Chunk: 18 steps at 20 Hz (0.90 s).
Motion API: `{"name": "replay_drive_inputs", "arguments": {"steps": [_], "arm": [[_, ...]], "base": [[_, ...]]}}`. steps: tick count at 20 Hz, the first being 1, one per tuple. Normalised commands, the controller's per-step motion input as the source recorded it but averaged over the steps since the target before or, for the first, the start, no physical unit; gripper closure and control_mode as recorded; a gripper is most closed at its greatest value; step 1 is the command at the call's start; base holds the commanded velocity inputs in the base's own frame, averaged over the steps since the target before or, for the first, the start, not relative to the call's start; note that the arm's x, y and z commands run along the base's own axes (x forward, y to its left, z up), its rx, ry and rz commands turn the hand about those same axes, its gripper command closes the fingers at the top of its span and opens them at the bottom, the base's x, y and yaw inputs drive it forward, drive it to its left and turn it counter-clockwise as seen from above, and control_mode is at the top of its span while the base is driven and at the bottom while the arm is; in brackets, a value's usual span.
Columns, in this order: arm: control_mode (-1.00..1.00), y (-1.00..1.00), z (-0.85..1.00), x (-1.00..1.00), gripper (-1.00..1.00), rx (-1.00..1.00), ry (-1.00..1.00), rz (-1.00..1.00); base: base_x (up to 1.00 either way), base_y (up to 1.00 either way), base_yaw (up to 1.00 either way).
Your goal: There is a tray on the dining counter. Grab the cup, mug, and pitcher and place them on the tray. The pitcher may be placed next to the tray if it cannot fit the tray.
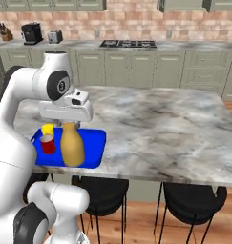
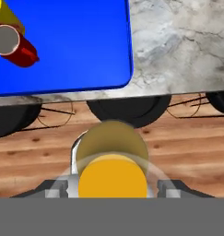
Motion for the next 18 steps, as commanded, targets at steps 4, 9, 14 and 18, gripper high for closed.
{"name": "replay_drive_inputs", "arguments": {"steps": [4,9,14,18], "arm": [[1.0,0.0,0.0,0.0,1.0,0.0,0.0,0.0],[1.0,0.0,0.0,0.0,1.0,0.0,0.0,0.0],[1.0,0.0,0.0,0.0,1.0,0.0,0.0,0.0],[1.0,0.0,0.0,0.0,1.0,0.0,0.0,0.0]], "base": [[0.61,0.0,0.03],[0.38,0.06,0.08],[0.55,0.23,0.13],[0.56,0.18,0.2]]}}
